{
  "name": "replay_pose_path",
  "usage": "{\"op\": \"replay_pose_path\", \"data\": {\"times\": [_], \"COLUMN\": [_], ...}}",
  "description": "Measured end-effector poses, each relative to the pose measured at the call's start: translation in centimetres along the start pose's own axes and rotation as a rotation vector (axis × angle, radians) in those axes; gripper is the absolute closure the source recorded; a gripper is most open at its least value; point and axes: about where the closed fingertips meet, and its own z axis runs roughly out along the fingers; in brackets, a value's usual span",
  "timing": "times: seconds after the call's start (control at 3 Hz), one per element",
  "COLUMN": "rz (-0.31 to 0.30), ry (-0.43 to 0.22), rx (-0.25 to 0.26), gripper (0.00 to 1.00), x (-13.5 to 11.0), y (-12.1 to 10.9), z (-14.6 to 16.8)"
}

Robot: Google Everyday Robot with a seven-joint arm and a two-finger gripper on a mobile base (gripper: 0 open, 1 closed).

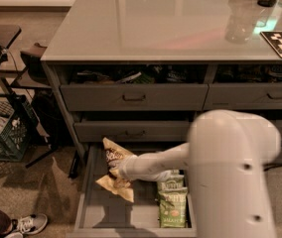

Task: Pick brown chip bag from bottom drawer and place on counter

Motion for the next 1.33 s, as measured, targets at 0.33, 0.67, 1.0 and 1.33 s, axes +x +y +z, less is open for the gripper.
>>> {"op": "replay_pose_path", "data": {"times": [0.33,0.67,1.0,1.33], "rz": [-0.036,-0.049,-0.065,-0.069], "ry": [-0.140,-0.237,-0.237,-0.231], "rx": [-0.049,-0.080,-0.039,0.039], "gripper": [1.00,1.00,1.00,1.00], "x": [-4.3,-8.1,-8.6,-8.1], "y": [-2.0,-4.0,-6.7,-9.6], "z": [-1.8,-8.0,-18.3,-28.1]}}
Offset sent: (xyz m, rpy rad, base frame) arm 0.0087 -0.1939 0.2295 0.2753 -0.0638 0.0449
